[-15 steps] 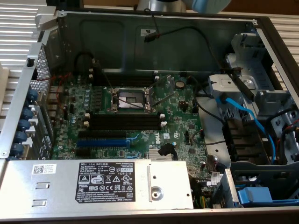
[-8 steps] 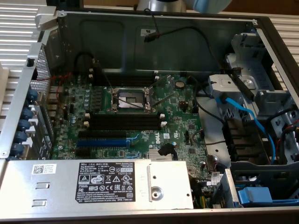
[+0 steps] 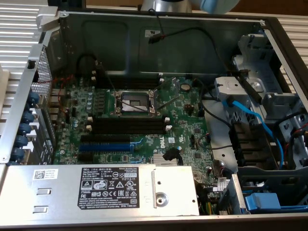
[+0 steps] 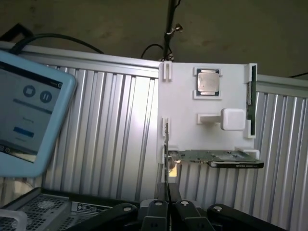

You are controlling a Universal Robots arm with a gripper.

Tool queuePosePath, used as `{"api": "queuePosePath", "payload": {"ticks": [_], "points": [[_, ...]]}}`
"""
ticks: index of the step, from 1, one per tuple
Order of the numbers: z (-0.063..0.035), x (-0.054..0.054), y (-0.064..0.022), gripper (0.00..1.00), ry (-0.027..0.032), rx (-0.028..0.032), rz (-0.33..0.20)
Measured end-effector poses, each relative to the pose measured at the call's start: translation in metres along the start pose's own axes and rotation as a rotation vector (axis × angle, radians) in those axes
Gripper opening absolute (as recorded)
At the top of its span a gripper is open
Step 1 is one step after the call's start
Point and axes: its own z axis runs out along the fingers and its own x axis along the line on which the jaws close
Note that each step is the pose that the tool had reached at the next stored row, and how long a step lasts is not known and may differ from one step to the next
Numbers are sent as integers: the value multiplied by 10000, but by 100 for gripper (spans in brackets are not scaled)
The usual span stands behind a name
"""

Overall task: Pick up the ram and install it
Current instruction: 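Pick up the ram and move it above insertion slot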

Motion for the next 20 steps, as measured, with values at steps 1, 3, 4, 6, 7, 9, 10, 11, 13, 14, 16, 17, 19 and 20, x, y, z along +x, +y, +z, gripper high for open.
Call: {"api": "queuePosePath", "payload": {"ticks": [1, 3, 4, 6, 7, 9, 10, 11, 13, 14, 16, 17, 19, 20], "points": [[-22, 5, -43, 12, 0, 0, -1], [-62, 15, -127, 12, -1, -1, -2], [-81, 20, -171, 12, -1, -2, -3], [-116, 30, -259, 12, -2, -4, -3], [-133, 35, -301, 12, -2, -5, -3], [-167, 46, -390, 12, -1, -8, -6], [-183, 51, -432, 12, -1, -9, -7], [-198, 56, -475, 12, -2, -9, -9], [-224, 66, -566, 12, -2, -12, -9], [-233, 71, -611, 12, -2, -12, -10], [-248, 81, -702, 12, -2, -14, -13], [-255, 86, -745, 12, -2, -16, -14], [-268, 96, -838, 12, -2, -16, -16], [-275, 102, -882, 12, -2, -17, -18]]}}
